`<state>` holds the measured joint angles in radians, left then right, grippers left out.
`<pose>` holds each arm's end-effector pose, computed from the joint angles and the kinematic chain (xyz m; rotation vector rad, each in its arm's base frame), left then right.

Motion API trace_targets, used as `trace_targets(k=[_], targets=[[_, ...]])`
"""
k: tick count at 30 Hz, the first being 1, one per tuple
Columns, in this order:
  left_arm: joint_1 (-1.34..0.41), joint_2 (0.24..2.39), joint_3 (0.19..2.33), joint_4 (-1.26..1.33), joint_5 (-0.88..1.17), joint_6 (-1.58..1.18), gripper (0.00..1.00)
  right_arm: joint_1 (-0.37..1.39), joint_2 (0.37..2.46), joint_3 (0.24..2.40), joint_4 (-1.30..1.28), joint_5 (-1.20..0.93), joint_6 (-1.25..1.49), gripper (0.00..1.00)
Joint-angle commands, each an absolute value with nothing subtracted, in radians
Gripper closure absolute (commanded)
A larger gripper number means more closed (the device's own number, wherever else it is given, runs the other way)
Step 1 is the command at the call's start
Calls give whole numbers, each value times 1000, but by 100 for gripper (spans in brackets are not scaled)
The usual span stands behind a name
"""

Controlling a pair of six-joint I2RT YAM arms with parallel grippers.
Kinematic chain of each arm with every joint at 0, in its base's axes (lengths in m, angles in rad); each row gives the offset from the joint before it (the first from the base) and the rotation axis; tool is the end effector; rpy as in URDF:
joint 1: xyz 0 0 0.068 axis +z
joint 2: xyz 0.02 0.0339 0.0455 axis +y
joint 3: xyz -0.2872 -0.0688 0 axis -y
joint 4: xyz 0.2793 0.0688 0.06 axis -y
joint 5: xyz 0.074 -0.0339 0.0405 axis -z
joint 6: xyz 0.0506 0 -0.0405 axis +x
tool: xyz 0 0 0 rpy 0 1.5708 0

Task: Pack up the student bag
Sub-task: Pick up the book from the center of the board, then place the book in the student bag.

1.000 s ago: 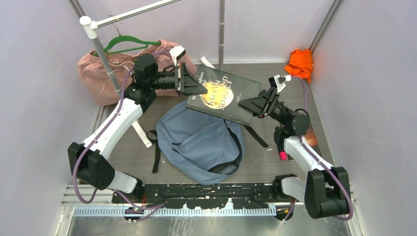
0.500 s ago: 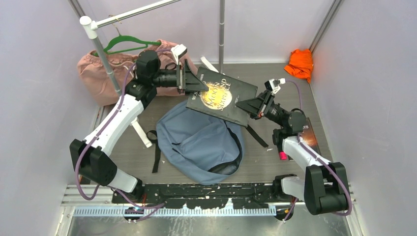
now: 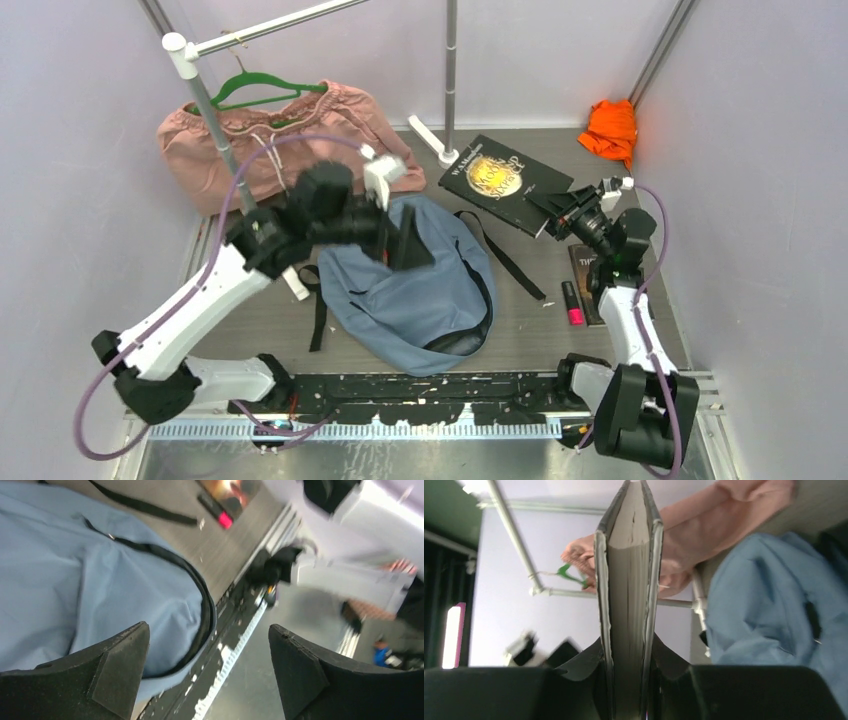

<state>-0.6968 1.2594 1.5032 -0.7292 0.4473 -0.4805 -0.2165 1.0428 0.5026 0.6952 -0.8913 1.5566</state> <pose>0.2117 -0.2057 0.4567 0.5379 2.1563 -1.1538 0.2528 -0.0153 0.2857 0.6374 1.6077 1.6612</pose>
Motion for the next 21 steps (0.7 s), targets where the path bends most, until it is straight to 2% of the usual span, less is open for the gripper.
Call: trace_targets(k=[1,3,8,14,21], targets=[[-969,1149,1377,-775,73,-391,11,-219,916,689,60,-747,1168,99],[-1082,1148,1323,-756,29,-405,11,-219,886,785,-233,-634,991,99],[-1362,1342,1399,-862,-109,-326,11,-218,853,919,-579,-395,809,99],[-1467,1555,1468,-821,-286,-304,10,-219,737,901,-712,-283,785,99],[-1524,1648,1484,-778,-507,-319,12,-219,692,898,-768,-291,726,99]])
